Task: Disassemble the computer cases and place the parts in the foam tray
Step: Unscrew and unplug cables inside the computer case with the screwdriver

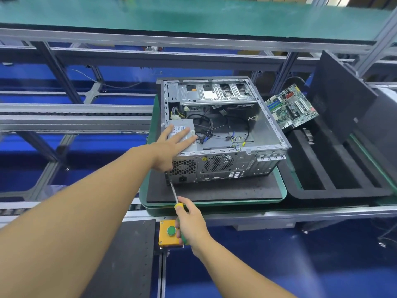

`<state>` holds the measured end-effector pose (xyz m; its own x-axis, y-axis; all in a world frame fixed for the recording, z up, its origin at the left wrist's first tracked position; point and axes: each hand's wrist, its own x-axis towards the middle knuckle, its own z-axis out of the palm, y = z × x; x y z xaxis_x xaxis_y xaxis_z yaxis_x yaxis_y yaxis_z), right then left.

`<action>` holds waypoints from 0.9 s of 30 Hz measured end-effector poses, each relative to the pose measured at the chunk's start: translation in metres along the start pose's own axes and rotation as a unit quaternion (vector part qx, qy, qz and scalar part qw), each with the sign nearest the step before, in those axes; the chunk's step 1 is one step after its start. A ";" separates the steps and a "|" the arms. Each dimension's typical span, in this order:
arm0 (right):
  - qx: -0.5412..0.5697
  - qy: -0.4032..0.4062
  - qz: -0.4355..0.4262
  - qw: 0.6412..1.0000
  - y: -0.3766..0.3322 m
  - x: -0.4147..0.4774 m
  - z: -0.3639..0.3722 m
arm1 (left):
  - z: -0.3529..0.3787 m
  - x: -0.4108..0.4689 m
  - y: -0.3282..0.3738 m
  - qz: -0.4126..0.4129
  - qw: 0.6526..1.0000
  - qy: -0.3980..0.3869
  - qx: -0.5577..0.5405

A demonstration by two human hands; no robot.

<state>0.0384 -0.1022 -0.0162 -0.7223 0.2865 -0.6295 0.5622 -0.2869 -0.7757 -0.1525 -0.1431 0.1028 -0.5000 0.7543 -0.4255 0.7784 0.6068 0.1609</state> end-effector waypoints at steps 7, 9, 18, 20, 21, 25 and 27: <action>0.291 -0.116 0.100 0.944 0.006 0.003 0.005 | 0.003 0.003 -0.002 0.000 1.000 0.002 0.004; 0.324 -0.129 0.092 0.933 0.011 0.005 0.004 | 0.003 0.002 -0.001 0.001 1.000 0.003 0.006; 0.012 0.031 -0.014 0.999 0.019 0.008 0.015 | 0.004 0.000 0.001 0.001 1.000 0.015 0.007; -0.081 0.057 -0.044 0.994 0.016 0.007 0.011 | 0.005 0.000 0.002 0.004 1.000 0.017 0.006; -0.093 0.062 -0.050 0.993 0.013 0.006 0.010 | 0.004 0.000 0.002 0.003 1.000 0.018 0.004; -0.072 0.039 -0.033 0.996 0.007 0.002 0.010 | 0.004 -0.001 0.003 0.003 1.000 0.026 0.004; 0.012 0.004 0.004 1.000 0.005 0.000 0.011 | 0.005 -0.002 0.004 0.003 1.000 0.028 0.000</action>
<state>0.0369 -0.1136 -0.0196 -0.7141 0.2913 -0.6365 0.5584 -0.3113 -0.7690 -0.1467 -0.1438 0.0995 -0.5161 0.7704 -0.3743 0.7815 0.6024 0.1622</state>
